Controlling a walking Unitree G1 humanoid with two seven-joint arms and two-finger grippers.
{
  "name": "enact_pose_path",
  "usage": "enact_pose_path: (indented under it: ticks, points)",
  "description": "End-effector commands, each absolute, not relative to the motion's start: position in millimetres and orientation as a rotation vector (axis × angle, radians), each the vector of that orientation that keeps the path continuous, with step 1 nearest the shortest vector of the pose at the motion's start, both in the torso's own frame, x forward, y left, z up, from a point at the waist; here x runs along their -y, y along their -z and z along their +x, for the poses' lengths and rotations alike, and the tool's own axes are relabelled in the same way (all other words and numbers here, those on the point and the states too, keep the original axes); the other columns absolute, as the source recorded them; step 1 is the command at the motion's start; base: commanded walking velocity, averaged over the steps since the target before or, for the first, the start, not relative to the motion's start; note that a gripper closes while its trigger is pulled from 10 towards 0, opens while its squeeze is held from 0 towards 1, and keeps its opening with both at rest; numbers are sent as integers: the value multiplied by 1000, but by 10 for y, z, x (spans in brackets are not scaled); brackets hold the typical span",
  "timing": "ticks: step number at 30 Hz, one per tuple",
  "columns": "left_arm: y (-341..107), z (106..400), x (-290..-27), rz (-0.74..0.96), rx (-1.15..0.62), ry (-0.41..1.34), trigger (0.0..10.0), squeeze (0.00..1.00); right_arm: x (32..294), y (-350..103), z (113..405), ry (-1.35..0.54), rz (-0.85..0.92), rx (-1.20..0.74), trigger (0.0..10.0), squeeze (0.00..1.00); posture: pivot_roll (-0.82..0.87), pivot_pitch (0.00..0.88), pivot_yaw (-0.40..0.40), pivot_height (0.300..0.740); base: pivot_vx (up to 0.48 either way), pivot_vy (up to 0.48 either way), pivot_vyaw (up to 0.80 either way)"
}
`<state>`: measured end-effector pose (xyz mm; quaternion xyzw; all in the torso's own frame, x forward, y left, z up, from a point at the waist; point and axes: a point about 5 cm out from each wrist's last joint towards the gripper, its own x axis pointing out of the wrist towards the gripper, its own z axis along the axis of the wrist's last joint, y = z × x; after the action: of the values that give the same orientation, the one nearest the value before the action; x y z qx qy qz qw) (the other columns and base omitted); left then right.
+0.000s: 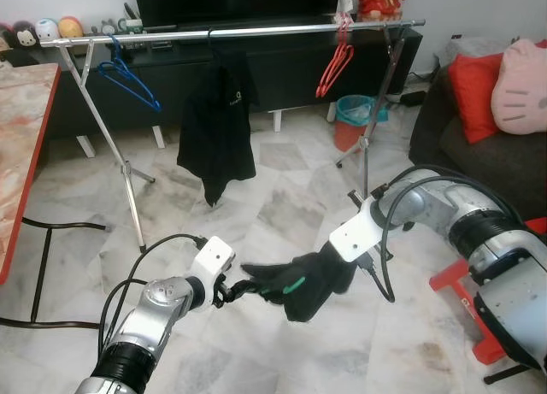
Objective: Hang hanger
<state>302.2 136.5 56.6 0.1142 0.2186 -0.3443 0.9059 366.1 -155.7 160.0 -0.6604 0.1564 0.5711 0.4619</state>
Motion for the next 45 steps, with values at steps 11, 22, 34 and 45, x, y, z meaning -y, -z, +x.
enact_pose_path:
  ticks: [11,22,34,45]
  points:
    - [-451,2848,-1409,287,-513,864,10000,0,1562,-1846,3660,-1465,-1521,-312,10000,0,6,0,-79,740,0,0,0]
    - [-201,2783,-1592,412,-601,777,10000,0,1539,-1965,3669,-1489,-1505,-291,10000,0,8,0,-85,740,0,0,0]
    - [29,2747,-1638,103,-601,549,10000,0,1549,-2088,3694,-1470,-1484,-272,10000,0,-1,0,-86,740,0,0,0]
    - [28,2805,-1528,-157,-543,466,10000,0,1492,-2224,3735,-1441,-1472,-237,10000,0,-9,0,-98,740,0,0,0]
